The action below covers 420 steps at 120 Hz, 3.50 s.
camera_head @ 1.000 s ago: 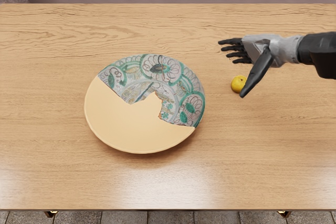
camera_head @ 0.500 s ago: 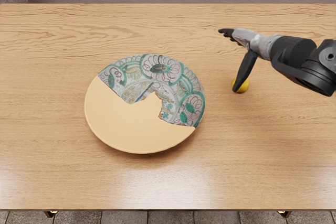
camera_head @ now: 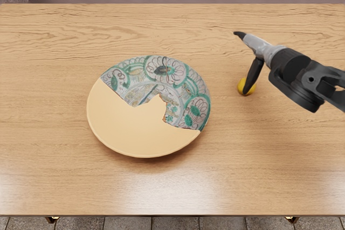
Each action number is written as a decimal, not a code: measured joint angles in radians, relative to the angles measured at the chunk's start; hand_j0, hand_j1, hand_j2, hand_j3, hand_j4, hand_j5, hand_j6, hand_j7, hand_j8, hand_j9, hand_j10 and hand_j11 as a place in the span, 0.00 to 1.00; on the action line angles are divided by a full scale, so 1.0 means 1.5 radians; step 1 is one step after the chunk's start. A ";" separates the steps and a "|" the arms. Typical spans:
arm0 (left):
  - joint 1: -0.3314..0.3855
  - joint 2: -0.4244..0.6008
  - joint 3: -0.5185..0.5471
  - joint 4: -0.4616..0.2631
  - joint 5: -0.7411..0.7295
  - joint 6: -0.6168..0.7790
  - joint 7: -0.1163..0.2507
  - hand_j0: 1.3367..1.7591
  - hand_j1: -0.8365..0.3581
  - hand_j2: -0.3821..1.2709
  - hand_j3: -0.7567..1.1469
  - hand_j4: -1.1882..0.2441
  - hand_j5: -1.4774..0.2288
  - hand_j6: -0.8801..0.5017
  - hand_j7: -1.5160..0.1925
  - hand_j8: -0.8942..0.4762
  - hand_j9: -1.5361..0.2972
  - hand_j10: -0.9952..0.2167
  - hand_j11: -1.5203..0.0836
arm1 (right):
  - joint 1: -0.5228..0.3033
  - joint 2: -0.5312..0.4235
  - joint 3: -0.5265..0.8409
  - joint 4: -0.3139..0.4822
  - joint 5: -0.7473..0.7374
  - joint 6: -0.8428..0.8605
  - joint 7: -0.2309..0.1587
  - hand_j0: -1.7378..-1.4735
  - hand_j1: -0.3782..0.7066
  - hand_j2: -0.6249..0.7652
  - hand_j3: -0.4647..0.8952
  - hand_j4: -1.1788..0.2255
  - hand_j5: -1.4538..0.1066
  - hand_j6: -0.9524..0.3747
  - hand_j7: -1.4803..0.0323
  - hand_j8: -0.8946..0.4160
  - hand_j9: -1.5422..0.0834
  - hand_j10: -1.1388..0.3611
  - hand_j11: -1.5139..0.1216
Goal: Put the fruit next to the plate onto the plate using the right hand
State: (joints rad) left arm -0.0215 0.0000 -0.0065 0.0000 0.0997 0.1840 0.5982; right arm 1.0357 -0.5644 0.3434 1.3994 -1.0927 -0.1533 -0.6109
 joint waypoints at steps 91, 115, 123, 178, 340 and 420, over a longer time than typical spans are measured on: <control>0.000 0.000 0.000 0.000 0.000 0.000 0.000 0.76 0.99 0.23 0.40 0.83 0.87 0.63 0.89 0.65 0.84 0.82 0.95 | -0.060 0.077 0.000 -0.097 -0.043 -0.052 0.000 0.30 0.09 0.44 0.34 0.79 0.88 0.67 0.93 0.63 0.90 0.72 0.88; 0.000 0.000 0.000 0.000 0.000 0.000 0.000 0.76 0.99 0.23 0.40 0.83 0.87 0.63 0.89 0.65 0.84 0.82 0.95 | -0.062 0.078 0.000 -0.098 -0.041 -0.051 0.000 0.30 0.20 0.43 0.34 0.72 0.80 0.59 0.84 0.56 0.82 0.65 0.80; 0.000 0.000 0.000 0.000 0.000 0.000 0.000 0.76 0.99 0.23 0.40 0.83 0.87 0.63 0.89 0.65 0.84 0.82 0.95 | -0.065 0.078 0.000 -0.098 -0.041 -0.052 0.000 0.30 0.23 0.42 0.34 0.71 0.78 0.58 0.82 0.54 0.80 0.64 0.78; 0.000 0.000 0.000 0.000 0.000 0.000 0.000 0.76 0.99 0.23 0.40 0.83 0.87 0.63 0.89 0.65 0.84 0.82 0.95 | -0.087 0.077 0.000 -0.099 -0.074 -0.099 0.000 0.30 0.30 0.42 0.34 0.66 0.72 0.52 0.76 0.49 0.75 0.59 0.72; 0.000 0.000 0.000 0.000 0.000 0.000 0.000 0.76 0.99 0.23 0.40 0.83 0.87 0.63 0.89 0.65 0.84 0.82 0.95 | -0.125 0.102 0.000 -0.122 -0.100 -0.140 0.000 0.32 0.59 0.45 0.34 0.46 0.50 0.37 0.53 0.41 0.53 0.41 0.51; 0.000 0.000 0.000 0.000 0.000 0.000 0.000 0.76 0.99 0.23 0.40 0.83 0.87 0.63 0.89 0.65 0.84 0.82 0.95 | -0.093 0.101 0.010 -0.121 -0.064 -0.136 -0.001 0.31 0.58 0.70 0.34 0.36 0.36 0.29 0.39 0.34 0.39 0.35 0.37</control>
State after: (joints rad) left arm -0.0215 0.0000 -0.0065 0.0000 0.0995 0.1841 0.5982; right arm 0.8966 -0.4125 0.3586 1.2179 -1.1881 -0.3577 -0.6119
